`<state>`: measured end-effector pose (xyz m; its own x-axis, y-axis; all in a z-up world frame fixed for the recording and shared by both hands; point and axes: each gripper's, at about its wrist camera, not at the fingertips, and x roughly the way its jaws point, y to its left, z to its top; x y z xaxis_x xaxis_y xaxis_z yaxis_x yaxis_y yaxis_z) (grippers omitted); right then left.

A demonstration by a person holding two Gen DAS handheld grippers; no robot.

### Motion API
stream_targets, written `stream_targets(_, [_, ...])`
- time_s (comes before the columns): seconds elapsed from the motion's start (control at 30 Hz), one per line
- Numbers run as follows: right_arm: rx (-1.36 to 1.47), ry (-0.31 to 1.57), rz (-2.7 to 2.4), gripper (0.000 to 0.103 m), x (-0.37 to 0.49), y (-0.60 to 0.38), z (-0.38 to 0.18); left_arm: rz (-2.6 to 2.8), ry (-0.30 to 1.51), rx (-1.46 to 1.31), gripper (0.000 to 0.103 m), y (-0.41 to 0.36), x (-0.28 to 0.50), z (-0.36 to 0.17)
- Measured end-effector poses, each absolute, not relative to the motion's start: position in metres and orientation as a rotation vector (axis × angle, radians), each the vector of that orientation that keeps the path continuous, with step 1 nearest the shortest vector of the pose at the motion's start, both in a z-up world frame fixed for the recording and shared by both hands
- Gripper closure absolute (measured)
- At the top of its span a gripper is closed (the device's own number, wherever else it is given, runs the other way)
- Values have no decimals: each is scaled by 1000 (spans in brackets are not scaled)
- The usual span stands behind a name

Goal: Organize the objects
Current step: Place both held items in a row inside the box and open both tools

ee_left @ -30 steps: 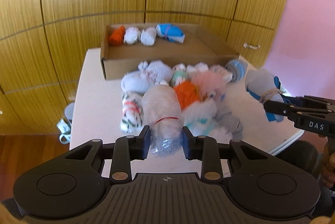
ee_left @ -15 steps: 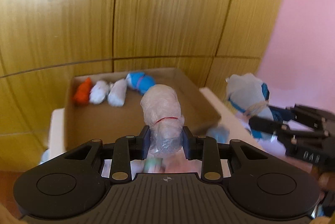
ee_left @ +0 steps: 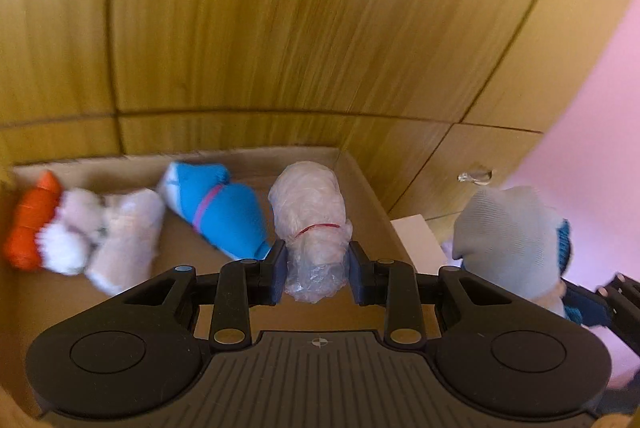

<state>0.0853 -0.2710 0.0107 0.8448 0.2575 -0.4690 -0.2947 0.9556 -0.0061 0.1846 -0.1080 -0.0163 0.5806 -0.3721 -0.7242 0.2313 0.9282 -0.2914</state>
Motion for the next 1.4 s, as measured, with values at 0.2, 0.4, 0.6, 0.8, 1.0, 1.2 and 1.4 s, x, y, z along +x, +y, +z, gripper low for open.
stream_targets(0.2, [-72,525,294,68,117,-268,-9,-331,904,-125,65,-118,215,-43])
stream_targets(0.4, [-73,572,301,68,153,-259,-26,-361,889,-171,65,-105,221,-51])
stream_targets(0.6, [-80,615,291,68,175,-251,-41,-335,896,-223,65,-87,228,-59])
stream_targets(0.8, [-107,662,270,68,203,-245,-59,-338,901,-241,63,-88,230,-61])
stream_targets(1.0, [-128,666,270,63,208,-245,-58,-342,913,-281,53,-90,225,-61])
stream_targets(1.2, [-142,653,283,50,206,-237,-59,-346,899,-263,36,-98,230,-57])
stream_targets(1.4, [-127,637,276,49,196,-246,-53,-342,883,-275,29,-95,221,-47])
